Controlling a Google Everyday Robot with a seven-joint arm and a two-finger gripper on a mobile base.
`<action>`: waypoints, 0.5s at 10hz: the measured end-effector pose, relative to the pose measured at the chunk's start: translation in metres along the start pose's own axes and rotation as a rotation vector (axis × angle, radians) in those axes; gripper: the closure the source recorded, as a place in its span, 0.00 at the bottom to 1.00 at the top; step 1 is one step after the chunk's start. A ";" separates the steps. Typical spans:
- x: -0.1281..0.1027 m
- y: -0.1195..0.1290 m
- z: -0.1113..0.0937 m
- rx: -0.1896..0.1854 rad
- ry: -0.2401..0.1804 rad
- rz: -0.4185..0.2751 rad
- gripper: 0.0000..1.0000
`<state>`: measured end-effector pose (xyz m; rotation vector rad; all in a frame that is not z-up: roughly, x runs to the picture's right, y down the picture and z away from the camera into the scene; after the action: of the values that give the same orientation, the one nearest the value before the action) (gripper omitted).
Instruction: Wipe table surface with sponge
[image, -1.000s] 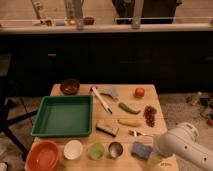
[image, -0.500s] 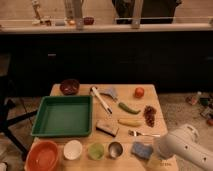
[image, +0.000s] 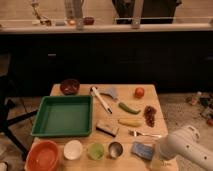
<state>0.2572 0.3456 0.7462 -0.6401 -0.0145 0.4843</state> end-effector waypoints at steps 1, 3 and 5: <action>0.000 0.001 0.001 0.005 0.006 0.001 0.20; -0.002 0.004 0.003 0.011 0.019 -0.003 0.20; -0.006 0.005 0.005 0.014 0.028 -0.010 0.20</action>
<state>0.2488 0.3489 0.7479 -0.6332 0.0121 0.4658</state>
